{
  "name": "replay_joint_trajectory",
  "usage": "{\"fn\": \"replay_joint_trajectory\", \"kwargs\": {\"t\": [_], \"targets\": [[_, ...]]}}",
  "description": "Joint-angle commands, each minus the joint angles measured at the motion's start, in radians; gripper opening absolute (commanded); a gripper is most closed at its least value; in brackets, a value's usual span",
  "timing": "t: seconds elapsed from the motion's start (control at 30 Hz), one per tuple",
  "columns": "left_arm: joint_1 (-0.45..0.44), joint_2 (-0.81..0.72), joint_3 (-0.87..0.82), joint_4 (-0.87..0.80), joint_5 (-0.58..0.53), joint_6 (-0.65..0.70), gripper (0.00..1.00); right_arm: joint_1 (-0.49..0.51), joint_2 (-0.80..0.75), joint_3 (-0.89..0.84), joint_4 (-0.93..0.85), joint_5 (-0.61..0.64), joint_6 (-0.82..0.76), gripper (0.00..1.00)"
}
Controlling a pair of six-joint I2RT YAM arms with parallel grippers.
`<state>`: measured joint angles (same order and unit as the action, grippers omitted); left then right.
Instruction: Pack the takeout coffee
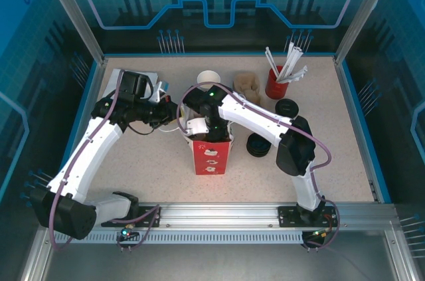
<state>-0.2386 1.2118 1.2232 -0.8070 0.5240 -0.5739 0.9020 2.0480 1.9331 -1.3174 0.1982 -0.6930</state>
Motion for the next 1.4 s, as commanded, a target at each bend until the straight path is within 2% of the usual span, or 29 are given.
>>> {"fn": "replay_joint_trajectory", "kwargs": {"t": [0.0,0.57,1.37], "targets": [[-0.014,-0.004,0.05,-0.001,0.003,0.016,0.0,-0.003,0.042,0.004,-0.014,-0.036,-0.007,0.2],[-0.015,-0.006,0.067,-0.035,-0.029,0.026,0.0,-0.022,0.067,-0.017,-0.012,-0.046,-0.016,0.2],[-0.014,0.012,0.122,-0.058,-0.032,0.036,0.0,-0.043,0.107,-0.138,0.044,-0.014,-0.047,0.2]]}}
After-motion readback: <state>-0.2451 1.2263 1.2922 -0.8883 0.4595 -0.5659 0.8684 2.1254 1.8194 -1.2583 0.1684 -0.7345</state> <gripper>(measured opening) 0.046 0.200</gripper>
